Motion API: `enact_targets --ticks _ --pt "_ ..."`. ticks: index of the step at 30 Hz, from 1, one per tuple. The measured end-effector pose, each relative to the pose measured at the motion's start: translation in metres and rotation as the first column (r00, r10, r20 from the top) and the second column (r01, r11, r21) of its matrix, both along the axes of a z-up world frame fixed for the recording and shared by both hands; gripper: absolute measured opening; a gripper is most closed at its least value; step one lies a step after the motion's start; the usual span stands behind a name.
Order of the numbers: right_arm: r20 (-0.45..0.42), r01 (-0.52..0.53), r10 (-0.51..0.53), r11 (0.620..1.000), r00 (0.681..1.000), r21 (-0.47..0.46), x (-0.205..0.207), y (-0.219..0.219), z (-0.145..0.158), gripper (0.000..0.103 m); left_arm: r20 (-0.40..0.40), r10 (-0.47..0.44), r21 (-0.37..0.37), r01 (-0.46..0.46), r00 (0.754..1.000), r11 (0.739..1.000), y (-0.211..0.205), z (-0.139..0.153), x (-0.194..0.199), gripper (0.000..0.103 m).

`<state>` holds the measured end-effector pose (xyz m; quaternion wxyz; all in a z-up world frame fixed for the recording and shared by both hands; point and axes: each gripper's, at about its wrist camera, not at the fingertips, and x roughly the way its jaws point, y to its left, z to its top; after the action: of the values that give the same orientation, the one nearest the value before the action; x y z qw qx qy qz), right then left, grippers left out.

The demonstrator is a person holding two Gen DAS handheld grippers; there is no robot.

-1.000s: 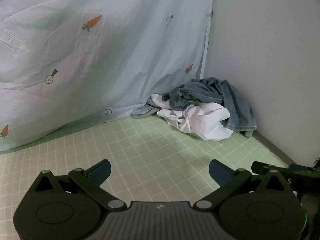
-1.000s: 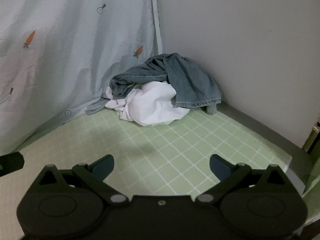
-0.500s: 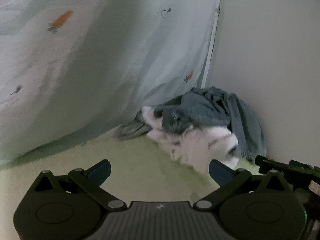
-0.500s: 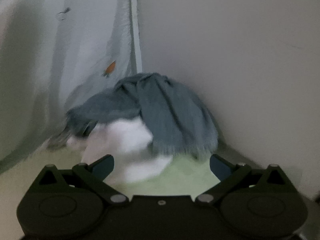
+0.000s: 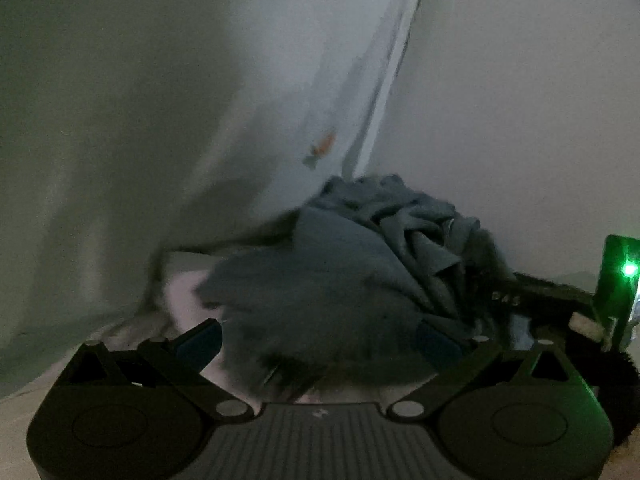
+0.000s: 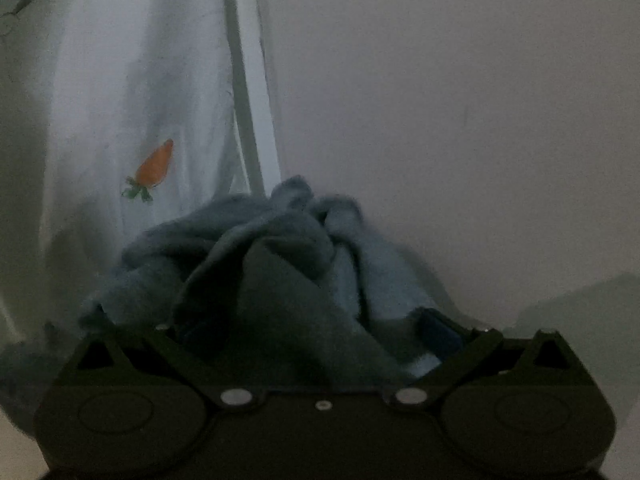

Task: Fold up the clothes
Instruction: 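Grasp the blue jeans with both grippers and lift them off the pile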

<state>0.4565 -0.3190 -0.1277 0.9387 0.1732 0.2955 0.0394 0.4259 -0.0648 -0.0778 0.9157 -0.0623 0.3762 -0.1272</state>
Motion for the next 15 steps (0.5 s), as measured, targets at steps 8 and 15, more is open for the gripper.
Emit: enact_targets --ticks 8,15 --pt "0.05 -0.094 0.084 0.963 0.995 0.251 0.004 -0.016 -0.032 0.067 0.024 0.033 -0.008 -0.033 0.999 0.999 -0.015 -0.015 0.004 0.051" --pt "0.122 -0.056 0.04 0.989 0.992 0.134 -0.034 0.005 0.0 0.015 0.142 0.035 0.087 -0.048 0.989 0.995 -0.029 0.018 -0.029 0.012"
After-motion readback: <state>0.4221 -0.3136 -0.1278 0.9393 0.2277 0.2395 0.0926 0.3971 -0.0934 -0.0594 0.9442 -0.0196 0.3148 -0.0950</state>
